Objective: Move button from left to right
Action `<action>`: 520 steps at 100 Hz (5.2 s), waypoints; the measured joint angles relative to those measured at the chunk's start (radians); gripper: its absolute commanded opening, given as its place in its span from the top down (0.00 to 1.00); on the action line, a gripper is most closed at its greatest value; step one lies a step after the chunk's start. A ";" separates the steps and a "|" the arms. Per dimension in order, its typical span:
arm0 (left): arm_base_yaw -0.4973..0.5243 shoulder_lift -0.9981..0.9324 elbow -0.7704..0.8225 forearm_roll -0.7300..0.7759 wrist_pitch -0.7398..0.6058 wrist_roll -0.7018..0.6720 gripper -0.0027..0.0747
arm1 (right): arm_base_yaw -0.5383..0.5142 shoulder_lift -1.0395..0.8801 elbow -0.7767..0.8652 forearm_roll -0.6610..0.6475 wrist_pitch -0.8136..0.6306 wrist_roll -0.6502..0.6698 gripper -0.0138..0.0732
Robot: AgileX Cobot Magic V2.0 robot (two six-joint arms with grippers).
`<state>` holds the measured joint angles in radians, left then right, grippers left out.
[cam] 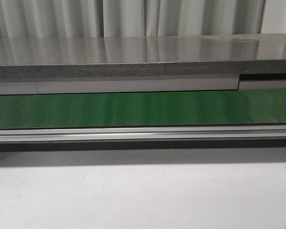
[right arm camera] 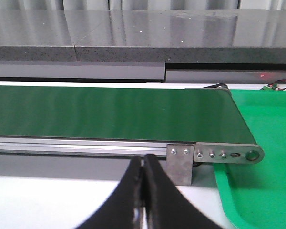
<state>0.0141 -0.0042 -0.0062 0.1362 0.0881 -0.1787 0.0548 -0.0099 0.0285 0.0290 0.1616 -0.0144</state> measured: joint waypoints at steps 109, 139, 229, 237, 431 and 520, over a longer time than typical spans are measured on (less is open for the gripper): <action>0.000 0.336 -0.457 -0.032 0.423 0.000 0.99 | 0.000 0.000 0.000 0.000 0.000 0.000 0.92; 0.000 0.630 -0.705 -0.010 0.684 0.000 0.99 | 0.000 0.000 0.000 0.000 0.000 0.000 0.92; 0.000 0.744 -0.713 -0.018 0.710 0.000 0.10 | 0.000 0.000 0.000 0.000 0.000 0.000 0.92; 0.000 0.744 -0.713 -0.018 0.710 0.000 0.10 | 0.000 0.000 0.000 0.000 0.000 0.000 0.92; 0.442 1.852 -1.230 -0.243 0.731 0.409 0.17 | 0.000 0.000 0.000 0.000 0.000 0.000 0.92; 0.442 1.946 -1.232 -0.267 0.707 0.410 0.55 | 0.000 0.000 0.000 0.000 0.000 0.000 0.92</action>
<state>0.4558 1.9421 -1.2380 -0.1306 0.7955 0.2314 0.0548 -0.0099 0.0285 0.0295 0.1616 -0.0144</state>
